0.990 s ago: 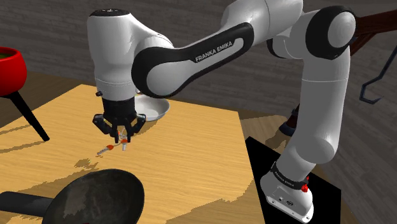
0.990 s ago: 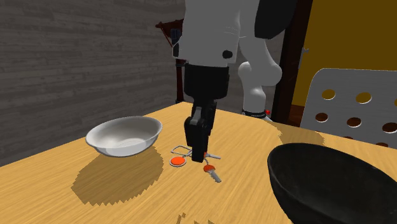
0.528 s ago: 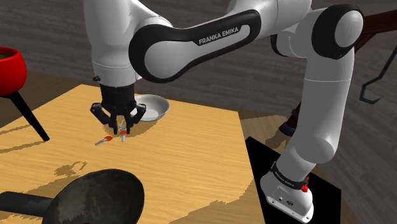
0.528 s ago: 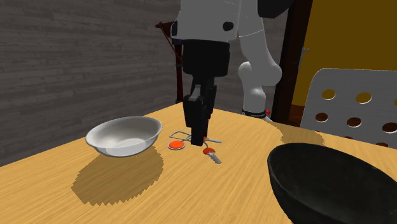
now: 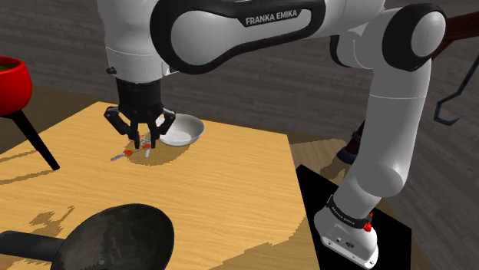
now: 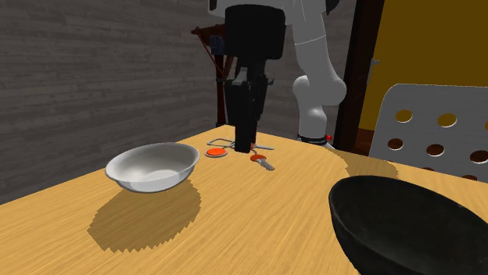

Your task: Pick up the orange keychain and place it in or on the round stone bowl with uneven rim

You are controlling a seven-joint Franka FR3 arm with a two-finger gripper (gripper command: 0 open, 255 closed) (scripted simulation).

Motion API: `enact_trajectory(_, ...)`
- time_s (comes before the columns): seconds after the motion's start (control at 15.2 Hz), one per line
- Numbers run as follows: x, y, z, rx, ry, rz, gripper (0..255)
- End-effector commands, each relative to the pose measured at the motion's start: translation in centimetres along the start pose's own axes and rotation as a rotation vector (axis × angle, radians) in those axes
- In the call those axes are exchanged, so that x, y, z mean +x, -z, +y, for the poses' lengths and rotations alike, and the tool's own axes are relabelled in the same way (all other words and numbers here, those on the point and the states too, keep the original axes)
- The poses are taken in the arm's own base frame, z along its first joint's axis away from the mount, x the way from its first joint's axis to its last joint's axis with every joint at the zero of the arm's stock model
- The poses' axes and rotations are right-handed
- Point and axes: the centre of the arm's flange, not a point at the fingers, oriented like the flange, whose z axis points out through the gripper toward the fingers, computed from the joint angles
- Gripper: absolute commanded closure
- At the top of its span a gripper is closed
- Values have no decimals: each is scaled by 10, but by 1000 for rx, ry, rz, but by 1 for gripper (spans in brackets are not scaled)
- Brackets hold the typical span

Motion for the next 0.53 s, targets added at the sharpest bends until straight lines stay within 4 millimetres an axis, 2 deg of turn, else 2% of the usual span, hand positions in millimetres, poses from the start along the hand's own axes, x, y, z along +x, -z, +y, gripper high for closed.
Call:
enact_trajectory(0.0,1,11,0,0,0,0,255)
enact_trajectory(0.07,1,16,0,0,0,0,255)
enact_trajectory(0.46,-78,25,-4,0,0,0,255)
